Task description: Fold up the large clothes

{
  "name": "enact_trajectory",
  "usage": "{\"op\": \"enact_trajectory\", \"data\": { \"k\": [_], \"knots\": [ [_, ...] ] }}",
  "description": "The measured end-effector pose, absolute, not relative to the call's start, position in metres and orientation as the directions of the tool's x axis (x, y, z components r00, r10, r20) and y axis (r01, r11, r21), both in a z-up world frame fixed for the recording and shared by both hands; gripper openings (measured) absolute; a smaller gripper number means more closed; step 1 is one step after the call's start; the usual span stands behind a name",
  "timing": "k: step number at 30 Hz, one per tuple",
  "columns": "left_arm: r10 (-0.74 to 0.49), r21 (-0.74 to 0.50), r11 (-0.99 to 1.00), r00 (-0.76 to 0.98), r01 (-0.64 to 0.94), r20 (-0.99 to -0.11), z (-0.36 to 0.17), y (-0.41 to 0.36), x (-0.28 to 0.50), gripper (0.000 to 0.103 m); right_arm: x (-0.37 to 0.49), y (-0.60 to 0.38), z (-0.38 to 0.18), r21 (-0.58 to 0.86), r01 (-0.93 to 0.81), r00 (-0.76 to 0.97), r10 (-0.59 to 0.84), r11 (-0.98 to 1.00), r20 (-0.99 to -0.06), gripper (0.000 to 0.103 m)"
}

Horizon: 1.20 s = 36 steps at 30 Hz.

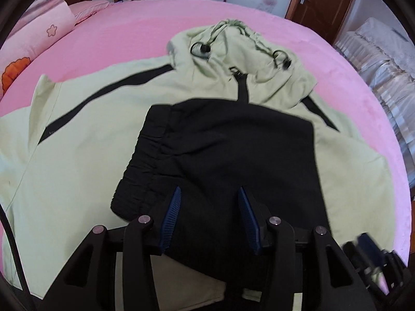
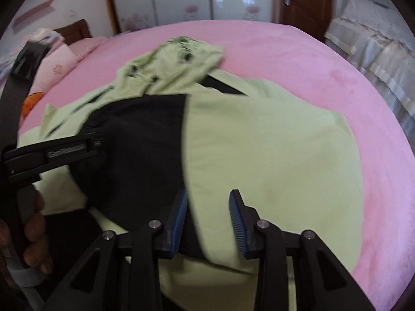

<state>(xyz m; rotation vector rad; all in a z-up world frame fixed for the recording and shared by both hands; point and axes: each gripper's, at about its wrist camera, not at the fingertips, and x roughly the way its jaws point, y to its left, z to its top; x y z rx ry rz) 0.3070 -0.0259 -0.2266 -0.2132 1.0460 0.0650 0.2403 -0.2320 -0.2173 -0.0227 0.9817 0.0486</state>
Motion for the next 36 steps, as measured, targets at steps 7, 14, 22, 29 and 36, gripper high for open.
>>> {"op": "enact_trajectory", "data": {
  "k": [7, 14, 22, 29, 36],
  "knots": [
    [-0.062, -0.141, 0.983, 0.506, -0.120, -0.860, -0.231, -0.021, 0.301, 0.043, 0.219, -0.341, -0.219, -0.070, 0.167, 0.533, -0.150, 0.983, -0.833, 0.003],
    [-0.032, -0.100, 0.989, 0.515, -0.105, -0.856, -0.234, -0.027, 0.305, 0.046, 0.215, -0.366, -0.232, -0.014, 0.237, 0.504, -0.135, 0.971, -0.853, 0.008],
    [-0.052, -0.104, 0.992, 0.498, -0.077, -0.866, -0.220, -0.034, 0.296, 0.068, 0.206, -0.360, -0.219, 0.004, 0.256, 0.503, -0.129, 0.967, -0.855, 0.008],
    [-0.119, -0.165, 0.985, 0.520, -0.043, -0.846, -0.165, -0.039, 0.259, 0.085, 0.166, -0.347, -0.168, 0.063, 0.269, 0.570, -0.107, 0.961, -0.815, 0.026],
    [-0.123, -0.164, 0.986, 0.562, -0.022, -0.818, -0.106, -0.033, 0.190, 0.090, 0.108, -0.309, -0.112, 0.106, 0.217, 0.652, -0.063, 0.970, -0.756, 0.039]
  ]
}}
